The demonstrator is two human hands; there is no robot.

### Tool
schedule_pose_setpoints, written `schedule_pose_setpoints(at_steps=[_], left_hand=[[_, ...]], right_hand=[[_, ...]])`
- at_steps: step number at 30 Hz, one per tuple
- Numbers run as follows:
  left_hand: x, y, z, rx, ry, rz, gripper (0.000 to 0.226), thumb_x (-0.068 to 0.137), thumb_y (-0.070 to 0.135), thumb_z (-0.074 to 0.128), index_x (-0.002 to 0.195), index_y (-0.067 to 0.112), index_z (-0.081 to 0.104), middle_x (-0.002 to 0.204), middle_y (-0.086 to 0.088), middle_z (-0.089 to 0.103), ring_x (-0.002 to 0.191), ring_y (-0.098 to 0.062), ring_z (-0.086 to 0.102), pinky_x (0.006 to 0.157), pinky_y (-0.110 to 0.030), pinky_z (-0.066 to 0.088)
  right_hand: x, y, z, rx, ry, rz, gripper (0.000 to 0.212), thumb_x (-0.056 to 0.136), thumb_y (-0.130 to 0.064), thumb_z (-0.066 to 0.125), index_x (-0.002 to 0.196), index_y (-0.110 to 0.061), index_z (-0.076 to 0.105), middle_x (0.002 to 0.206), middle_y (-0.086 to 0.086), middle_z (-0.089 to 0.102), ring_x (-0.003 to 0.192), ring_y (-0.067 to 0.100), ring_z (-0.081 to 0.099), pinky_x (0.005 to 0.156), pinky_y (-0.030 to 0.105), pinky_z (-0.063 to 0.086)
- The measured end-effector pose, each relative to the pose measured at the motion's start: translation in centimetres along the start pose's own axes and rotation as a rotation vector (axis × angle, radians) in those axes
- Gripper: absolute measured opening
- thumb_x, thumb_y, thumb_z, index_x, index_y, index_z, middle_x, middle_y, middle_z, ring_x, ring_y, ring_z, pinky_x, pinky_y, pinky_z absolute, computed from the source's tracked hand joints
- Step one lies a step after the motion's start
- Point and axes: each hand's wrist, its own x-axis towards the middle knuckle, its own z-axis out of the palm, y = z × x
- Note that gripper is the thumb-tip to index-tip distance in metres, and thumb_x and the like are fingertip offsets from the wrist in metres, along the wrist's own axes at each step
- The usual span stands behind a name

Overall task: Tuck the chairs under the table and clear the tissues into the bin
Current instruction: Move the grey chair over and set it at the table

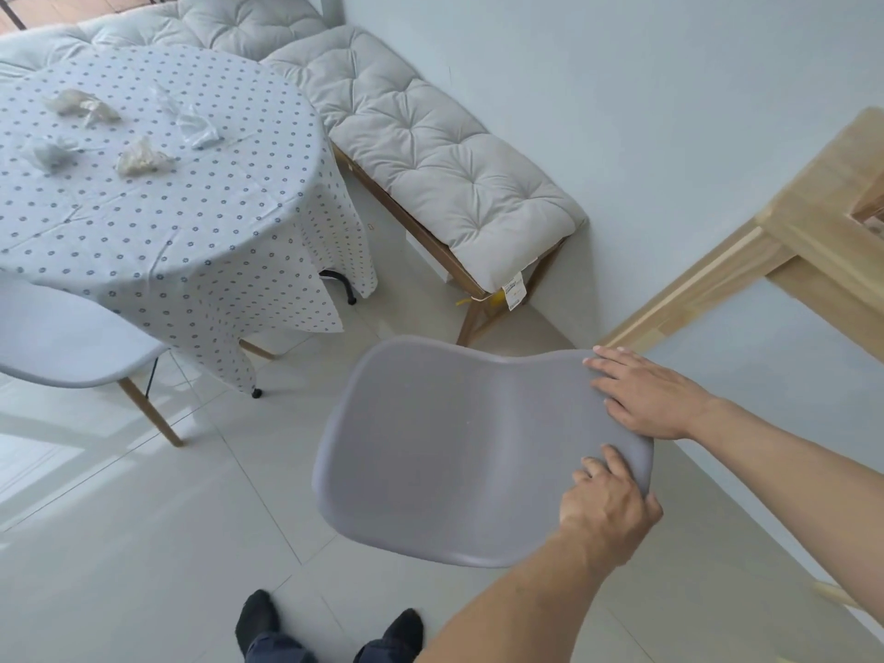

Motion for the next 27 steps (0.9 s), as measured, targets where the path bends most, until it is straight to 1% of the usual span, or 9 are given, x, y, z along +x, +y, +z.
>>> schedule_pose_setpoints(at_steps=[2, 4, 7, 11, 14, 16, 19, 23, 27], left_hand=[[-1.1, -0.7, 0.2, -0.024, 0.016, -0.022, 0.059, 0.110, 0.027, 0.032, 0.155, -0.009, 0.017, 0.159, -0.037, 0.015, 0.134, -0.055, 0.035, 0.105, -0.056, 0.043], [-2.5, -1.6, 0.4, -0.117, 0.074, -0.065, 0.071, 0.109, 0.036, 0.036, 0.155, -0.010, 0.009, 0.154, -0.037, 0.025, 0.130, -0.053, 0.040, 0.104, -0.056, 0.044], [-4.4, -3.2, 0.6, -0.175, 0.151, -0.136, 0.075, 0.107, 0.044, 0.038, 0.156, -0.006, 0.011, 0.147, -0.035, 0.038, 0.126, -0.050, 0.047, 0.099, -0.055, 0.047], [-7.0, -6.2, 0.6, -0.116, 0.243, -0.195, 0.069, 0.106, 0.046, 0.037, 0.152, -0.002, 0.022, 0.137, -0.031, 0.049, 0.118, -0.047, 0.054, 0.089, -0.054, 0.053], [-9.1, -8.9, 0.0, -0.042, 0.305, -0.232, 0.065, 0.106, 0.047, 0.034, 0.150, 0.001, 0.026, 0.129, -0.026, 0.055, 0.111, -0.045, 0.058, 0.081, -0.052, 0.055], [-10.3, -10.8, -0.6, -0.023, 0.327, -0.267, 0.063, 0.106, 0.048, 0.032, 0.150, 0.003, 0.028, 0.127, -0.023, 0.057, 0.110, -0.043, 0.060, 0.080, -0.051, 0.054], [-12.1, -13.5, -1.5, -0.019, 0.363, -0.308, 0.058, 0.105, 0.046, 0.032, 0.146, 0.006, 0.034, 0.123, -0.020, 0.059, 0.108, -0.042, 0.062, 0.085, -0.050, 0.052], [-14.1, -16.9, -2.6, -0.004, 0.418, -0.327, 0.046, 0.103, 0.046, 0.030, 0.129, 0.012, 0.044, 0.113, -0.014, 0.063, 0.102, -0.039, 0.063, 0.086, -0.048, 0.048], [-16.0, -20.3, -4.0, -0.028, 0.452, -0.345, 0.042, 0.099, 0.047, 0.030, 0.122, 0.016, 0.046, 0.109, -0.010, 0.064, 0.099, -0.037, 0.061, 0.084, -0.047, 0.048]], right_hand=[[-0.1, -0.9, -0.1, 0.018, 0.000, -0.005, 0.037, 0.101, -0.033, 0.045, 0.128, -0.016, 0.064, 0.162, 0.006, 0.038, 0.156, 0.023, 0.015, 0.128, 0.039, 0.010], [0.0, -2.0, -0.2, 0.037, -0.008, -0.006, 0.038, 0.102, -0.034, 0.043, 0.127, -0.016, 0.064, 0.162, 0.006, 0.037, 0.157, 0.022, 0.013, 0.128, 0.038, 0.008], [0.5, -3.8, -1.0, 0.065, -0.033, -0.013, 0.041, 0.104, -0.038, 0.038, 0.126, -0.017, 0.064, 0.163, 0.006, 0.036, 0.157, 0.023, 0.010, 0.128, 0.038, 0.009], [1.7, -6.8, -2.6, 0.072, -0.036, -0.044, 0.046, 0.106, -0.045, 0.032, 0.124, -0.019, 0.065, 0.160, 0.005, 0.040, 0.157, 0.024, 0.011, 0.128, 0.041, 0.010], [2.6, -9.5, -3.6, 0.044, 0.009, -0.084, 0.052, 0.106, -0.050, 0.025, 0.122, -0.023, 0.066, 0.155, 0.003, 0.049, 0.156, 0.025, 0.016, 0.128, 0.044, 0.010], [3.5, -11.1, -4.1, 0.018, 0.050, -0.121, 0.060, 0.105, -0.055, 0.015, 0.121, -0.027, 0.066, 0.150, -0.001, 0.053, 0.155, 0.023, 0.020, 0.128, 0.045, 0.011], [5.2, -13.1, -4.9, 0.037, 0.083, -0.164, 0.068, 0.103, -0.063, 0.009, 0.121, -0.029, 0.065, 0.145, -0.003, 0.056, 0.152, 0.022, 0.025, 0.127, 0.045, 0.010], [7.4, -14.6, -5.9, 0.082, 0.063, -0.243, 0.076, 0.098, -0.078, 0.014, 0.134, -0.028, 0.058, 0.146, -0.004, 0.054, 0.152, 0.020, 0.024, 0.128, 0.044, 0.009], [9.3, -15.9, -7.0, 0.082, 0.081, -0.311, 0.080, 0.093, -0.084, 0.021, 0.140, -0.027, 0.054, 0.144, -0.005, 0.054, 0.147, 0.018, 0.030, 0.127, 0.042, 0.013]])
